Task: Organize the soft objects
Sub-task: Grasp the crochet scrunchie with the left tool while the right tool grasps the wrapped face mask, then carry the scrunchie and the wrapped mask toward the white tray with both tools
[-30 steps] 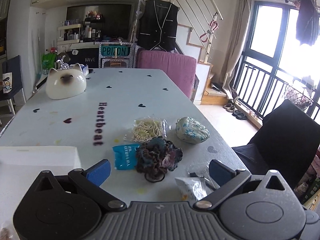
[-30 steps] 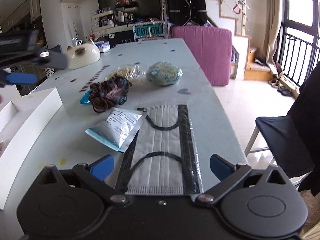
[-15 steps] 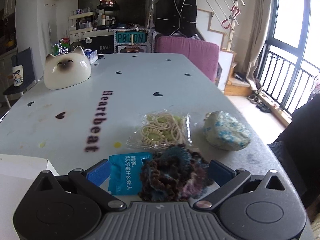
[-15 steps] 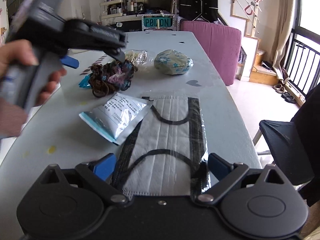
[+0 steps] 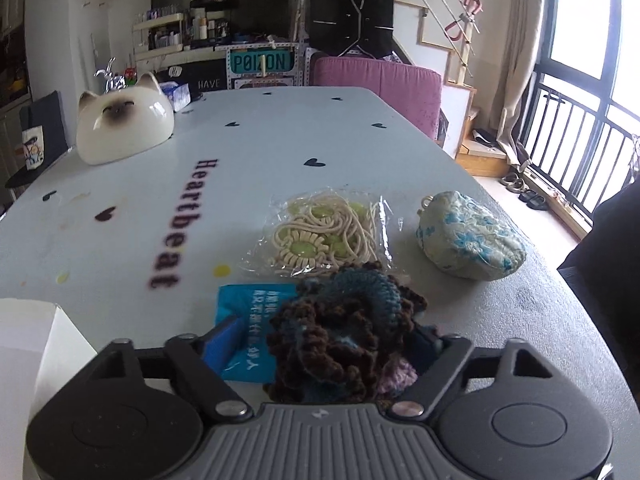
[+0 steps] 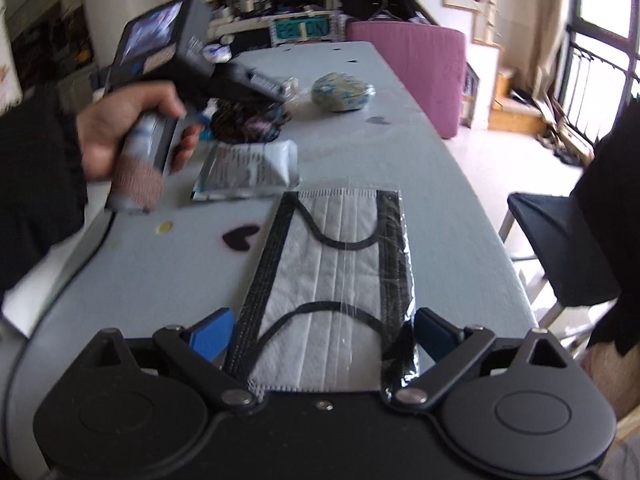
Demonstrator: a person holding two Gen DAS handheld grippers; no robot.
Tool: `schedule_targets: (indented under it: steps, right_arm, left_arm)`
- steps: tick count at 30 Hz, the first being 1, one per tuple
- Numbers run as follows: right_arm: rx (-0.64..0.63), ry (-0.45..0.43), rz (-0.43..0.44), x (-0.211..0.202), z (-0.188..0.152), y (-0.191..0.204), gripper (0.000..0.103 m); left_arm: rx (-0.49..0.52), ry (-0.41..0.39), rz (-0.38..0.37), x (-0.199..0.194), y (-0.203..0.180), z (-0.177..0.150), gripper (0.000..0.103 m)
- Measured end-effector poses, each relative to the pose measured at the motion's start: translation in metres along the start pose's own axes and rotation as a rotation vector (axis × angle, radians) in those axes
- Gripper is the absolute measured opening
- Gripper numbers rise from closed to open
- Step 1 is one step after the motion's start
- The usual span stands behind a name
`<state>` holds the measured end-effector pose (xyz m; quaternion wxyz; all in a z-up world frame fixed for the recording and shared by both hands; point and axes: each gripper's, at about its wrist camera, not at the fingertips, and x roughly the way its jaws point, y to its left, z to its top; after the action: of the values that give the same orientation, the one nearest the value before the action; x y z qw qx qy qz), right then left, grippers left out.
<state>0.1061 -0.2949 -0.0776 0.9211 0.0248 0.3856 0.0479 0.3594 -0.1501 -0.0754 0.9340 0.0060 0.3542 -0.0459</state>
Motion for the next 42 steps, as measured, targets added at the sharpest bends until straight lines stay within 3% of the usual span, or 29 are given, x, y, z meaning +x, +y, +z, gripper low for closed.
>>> schedule_targets:
  steps: [3, 8, 13, 15, 27, 29, 35, 42]
  right_arm:
    - [0.026, -0.025, -0.036, -0.002, 0.005, -0.004, 0.098]
    - [0.007, -0.027, -0.058, 0.013, 0.017, -0.005, 0.098]
    - [-0.024, -0.014, -0.122, 0.023, 0.018, -0.006, 0.103]
    - [0.022, -0.005, -0.104, 0.025, 0.016, -0.012, 0.103]
    - [0.005, -0.014, -0.105, 0.020, 0.008, 0.000, 0.103]
    - [0.005, -0.019, -0.099, 0.019, 0.008, 0.000, 0.100]
    - [-0.001, -0.035, -0.095, 0.008, 0.003, 0.003, 0.080]
    - [0.021, -0.041, -0.111, -0.001, -0.001, 0.007, 0.070]
  left_arm:
    - [0.048, 0.002, 0.001, -0.005, -0.004, -0.001, 0.058]
    - [0.044, 0.020, -0.051, -0.021, 0.001, 0.002, 0.050]
    - [0.048, -0.002, -0.096, -0.047, 0.009, 0.001, 0.049]
    - [0.061, -0.016, -0.113, -0.059, 0.011, -0.002, 0.049]
    - [0.049, -0.084, -0.214, -0.130, 0.029, -0.021, 0.049]
    - [0.062, -0.077, -0.231, -0.138, 0.029, -0.029, 0.049]
    - [0.056, -0.055, -0.292, -0.150, 0.030, -0.047, 0.049]
    - [0.047, -0.049, -0.330, -0.162, 0.034, -0.060, 0.049]
